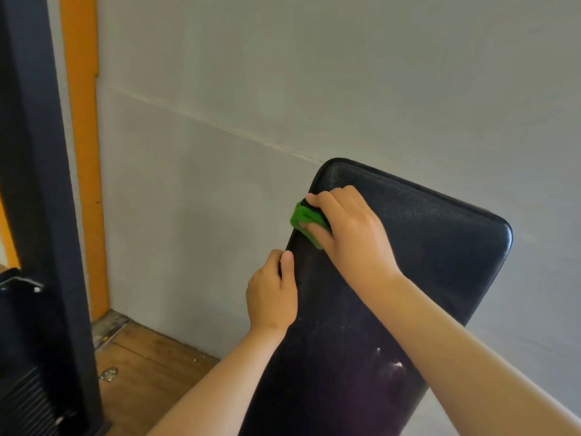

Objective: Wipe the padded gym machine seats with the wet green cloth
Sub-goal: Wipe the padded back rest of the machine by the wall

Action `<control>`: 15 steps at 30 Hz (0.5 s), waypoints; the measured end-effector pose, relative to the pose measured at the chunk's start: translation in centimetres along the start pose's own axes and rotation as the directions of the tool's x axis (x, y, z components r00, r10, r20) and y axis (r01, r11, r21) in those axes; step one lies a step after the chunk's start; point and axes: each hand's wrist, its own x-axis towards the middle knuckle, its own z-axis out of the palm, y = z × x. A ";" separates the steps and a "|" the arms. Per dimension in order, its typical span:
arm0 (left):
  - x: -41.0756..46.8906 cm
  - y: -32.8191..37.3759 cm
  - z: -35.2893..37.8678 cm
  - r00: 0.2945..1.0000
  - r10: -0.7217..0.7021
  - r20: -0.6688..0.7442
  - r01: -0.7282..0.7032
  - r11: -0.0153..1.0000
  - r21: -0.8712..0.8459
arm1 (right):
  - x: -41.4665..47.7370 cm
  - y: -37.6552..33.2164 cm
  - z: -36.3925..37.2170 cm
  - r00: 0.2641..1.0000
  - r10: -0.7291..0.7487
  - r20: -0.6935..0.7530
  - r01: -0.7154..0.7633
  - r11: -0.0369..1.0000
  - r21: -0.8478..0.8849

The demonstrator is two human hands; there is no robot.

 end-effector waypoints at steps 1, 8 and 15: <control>0.1 -0.1 0.0 1.000 0.004 0.001 -0.004 1.000 0.007 | 0.3 0.4 -0.5 1.000 0.024 -0.019 -0.024 1.000 -0.003; 0.4 -0.7 0.2 0.999 0.034 -0.019 -0.033 0.999 0.024 | 1.5 3.9 -4.3 0.931 0.319 -0.177 -0.315 0.948 0.053; 0.5 -0.7 0.3 0.999 0.025 -0.035 -0.024 0.999 0.023 | -1.5 0.7 -1.3 0.979 0.188 -0.083 -0.183 0.981 0.064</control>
